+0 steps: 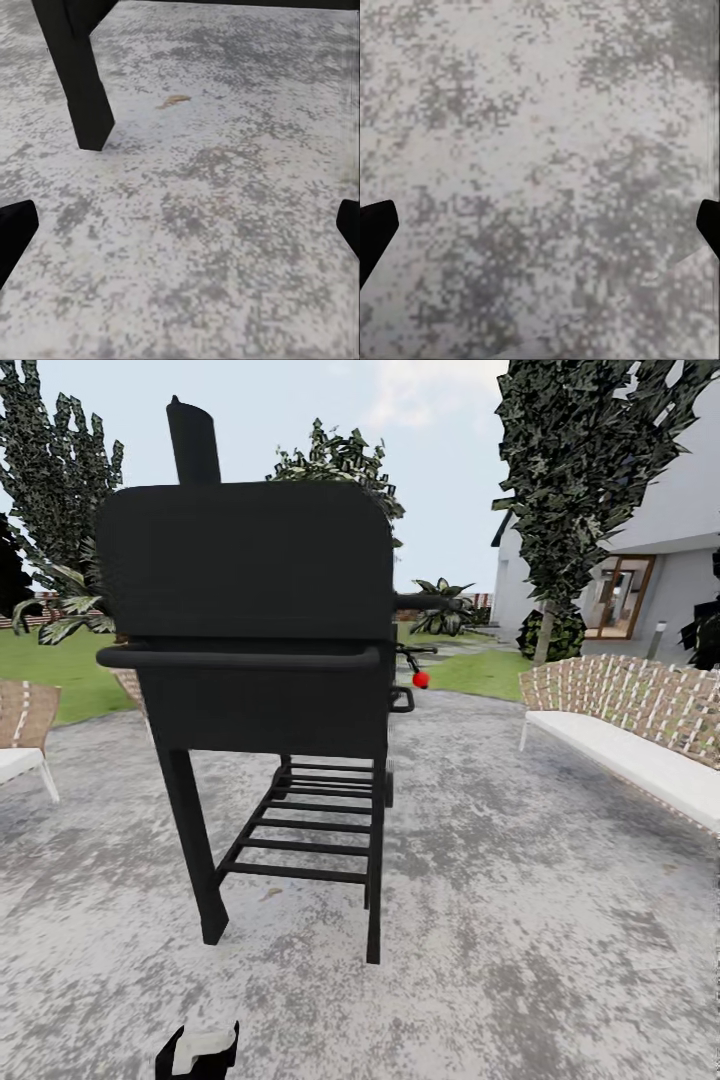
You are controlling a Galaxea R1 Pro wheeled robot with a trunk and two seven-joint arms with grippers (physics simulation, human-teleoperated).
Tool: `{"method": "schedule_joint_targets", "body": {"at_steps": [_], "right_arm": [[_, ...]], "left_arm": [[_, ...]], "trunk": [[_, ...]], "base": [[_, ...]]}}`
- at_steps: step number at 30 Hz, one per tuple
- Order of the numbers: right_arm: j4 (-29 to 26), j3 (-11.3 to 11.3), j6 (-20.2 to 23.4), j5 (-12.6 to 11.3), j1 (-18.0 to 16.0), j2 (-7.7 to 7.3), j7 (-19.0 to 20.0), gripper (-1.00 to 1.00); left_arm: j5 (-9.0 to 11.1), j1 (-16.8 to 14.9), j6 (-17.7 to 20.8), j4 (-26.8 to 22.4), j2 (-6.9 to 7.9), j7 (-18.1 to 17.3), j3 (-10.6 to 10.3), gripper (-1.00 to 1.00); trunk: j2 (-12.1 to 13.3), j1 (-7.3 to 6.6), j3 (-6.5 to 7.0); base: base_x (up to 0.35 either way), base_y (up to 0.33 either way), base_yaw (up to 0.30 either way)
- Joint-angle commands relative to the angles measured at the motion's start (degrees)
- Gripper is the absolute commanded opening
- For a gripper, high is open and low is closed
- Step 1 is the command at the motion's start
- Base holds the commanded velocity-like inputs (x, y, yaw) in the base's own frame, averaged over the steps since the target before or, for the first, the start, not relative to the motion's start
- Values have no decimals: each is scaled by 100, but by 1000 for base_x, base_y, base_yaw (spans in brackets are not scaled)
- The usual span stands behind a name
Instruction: In the garden, pick up the pesticide atomizer on the floor and spray pesticide onto both trees until each tree trunk is fully covered.
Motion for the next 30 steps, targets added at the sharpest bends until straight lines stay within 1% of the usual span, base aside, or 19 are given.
{"method": "schedule_joint_targets", "body": {"at_steps": [1, 17, 30], "right_arm": [[-4, -3, -10, 2, 2, 5, 0, 100], [-15, -19, -10, -25, 2, 1, -4, 100], [-33, -24, -10, -30, 2, 2, -4, 100]], "left_arm": [[-34, -3, -18, 3, -2, 3, 24, 100], [-33, -3, -5, 3, -2, 3, 24, 100], [-34, -3, 16, 4, -11, 3, 18, 100]], "trunk": [[-2, -1, -4], [-2, -1, -4], [-2, -1, -4]], "base": [[0, -305, 0], [2, -307, -13], [107, -308, -243]]}}
